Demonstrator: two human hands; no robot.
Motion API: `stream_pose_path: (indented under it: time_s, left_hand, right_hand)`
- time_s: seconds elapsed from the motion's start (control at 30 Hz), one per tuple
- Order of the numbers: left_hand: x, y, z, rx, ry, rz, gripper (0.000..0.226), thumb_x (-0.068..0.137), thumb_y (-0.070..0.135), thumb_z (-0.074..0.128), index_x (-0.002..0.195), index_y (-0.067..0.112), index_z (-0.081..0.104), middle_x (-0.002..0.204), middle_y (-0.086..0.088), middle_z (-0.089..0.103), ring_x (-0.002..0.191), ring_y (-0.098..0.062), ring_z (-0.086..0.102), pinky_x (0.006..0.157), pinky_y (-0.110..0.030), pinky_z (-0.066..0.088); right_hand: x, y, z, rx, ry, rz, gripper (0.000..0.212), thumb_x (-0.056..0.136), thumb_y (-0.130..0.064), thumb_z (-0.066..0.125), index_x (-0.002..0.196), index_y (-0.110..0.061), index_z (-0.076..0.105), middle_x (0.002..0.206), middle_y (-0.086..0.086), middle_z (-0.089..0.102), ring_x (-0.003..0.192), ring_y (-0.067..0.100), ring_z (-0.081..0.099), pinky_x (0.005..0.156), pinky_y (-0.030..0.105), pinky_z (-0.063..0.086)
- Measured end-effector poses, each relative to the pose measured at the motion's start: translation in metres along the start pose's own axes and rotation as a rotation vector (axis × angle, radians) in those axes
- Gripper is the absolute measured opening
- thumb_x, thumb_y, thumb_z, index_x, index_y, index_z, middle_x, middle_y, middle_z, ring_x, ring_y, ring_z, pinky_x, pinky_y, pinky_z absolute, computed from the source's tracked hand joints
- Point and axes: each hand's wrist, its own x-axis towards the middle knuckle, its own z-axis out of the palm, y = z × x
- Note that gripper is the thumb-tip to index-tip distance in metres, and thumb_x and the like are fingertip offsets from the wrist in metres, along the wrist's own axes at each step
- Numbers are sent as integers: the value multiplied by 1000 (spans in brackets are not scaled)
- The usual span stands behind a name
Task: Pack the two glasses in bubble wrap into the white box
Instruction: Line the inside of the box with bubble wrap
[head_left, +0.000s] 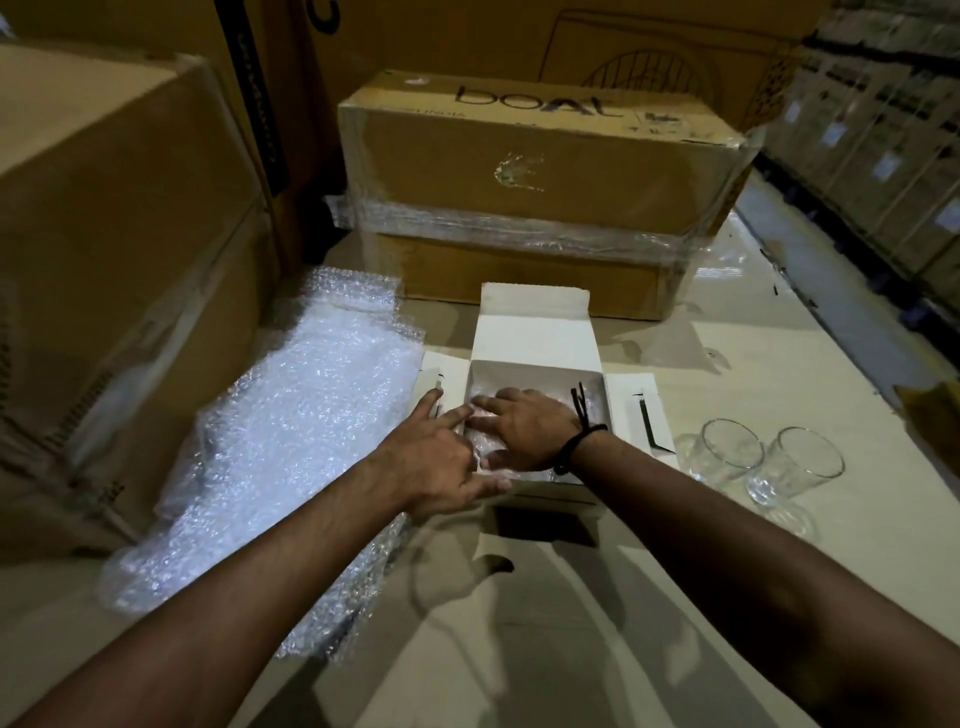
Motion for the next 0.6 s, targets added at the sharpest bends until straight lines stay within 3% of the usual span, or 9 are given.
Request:
stream_pose_path:
  time_s: [0.07, 0.17, 0.23, 0.3, 0.33, 0.4, 0.5, 0.6]
  left_hand:
    - [0, 1, -1, -17, -13, -10, 88, 91, 72, 3, 112, 23, 72, 138, -1, 57, 149, -16, 11, 117, -54, -2]
    - [0, 0, 2, -33, -12, -11, 92, 87, 74, 0, 108, 22, 74, 134, -2, 60, 149, -17, 14, 118, -53, -1]
    - [1, -2, 5, -41, -1, -15, 96, 83, 74, -3, 104, 21, 74, 129, -2, 64, 148, -16, 16, 118, -52, 1]
    - [1, -2, 6, -51, 4, -15, 97, 83, 75, -3, 102, 20, 74, 124, 0, 66, 148, -16, 16, 118, -52, 1]
    - [1, -2, 6, -58, 7, -16, 97, 83, 76, -2, 102, 19, 74, 122, 0, 67, 148, -16, 16, 118, -52, 2]
    - [1, -1, 6, -74, 8, -20, 96, 85, 76, -1, 101, 19, 75, 122, 0, 67, 148, -16, 16, 118, -53, 2]
    - [3, -2, 9, -75, 2, -17, 98, 84, 78, -2, 99, 20, 76, 123, 1, 67, 148, -16, 16, 118, -53, 1]
    - [5, -3, 12, -76, 18, -15, 95, 83, 79, 2, 99, 20, 75, 123, 2, 67, 148, -16, 16, 118, -52, 0]
  right_hand:
    - [-3, 1, 3, -5, -59, -23, 66, 92, -59, 41, 149, -33, 21, 159, 2, 18, 142, 27, 23, 112, 43, 26]
    - [-12, 0, 8, 196, -149, 28, 66, 95, -54, 41, 151, -31, 15, 160, 4, 13, 145, 26, 17, 115, 43, 18]
    - [-23, 6, 1, 326, -10, 127, 64, 94, -53, 44, 149, -29, 24, 157, 3, 24, 141, 24, 26, 114, 41, 22]
    - [-37, 19, -11, 215, 150, 256, 56, 90, -56, 48, 138, -28, 44, 144, 2, 47, 130, 21, 43, 110, 42, 30]
    - [-44, 27, -16, 95, 147, 305, 52, 88, -59, 49, 128, -27, 53, 133, 1, 57, 122, 20, 50, 108, 44, 31]
    - [-54, 35, -21, -90, -34, 364, 53, 81, -67, 52, 111, -25, 62, 116, 0, 65, 112, 21, 56, 108, 48, 25]
    - [-58, 30, -9, -190, -283, 373, 57, 74, -72, 51, 102, -26, 66, 111, 0, 67, 116, 25, 53, 110, 57, 9]
    - [-59, 29, -6, -176, -274, 359, 60, 72, -75, 51, 105, -26, 66, 113, -2, 67, 120, 25, 50, 110, 60, 2]
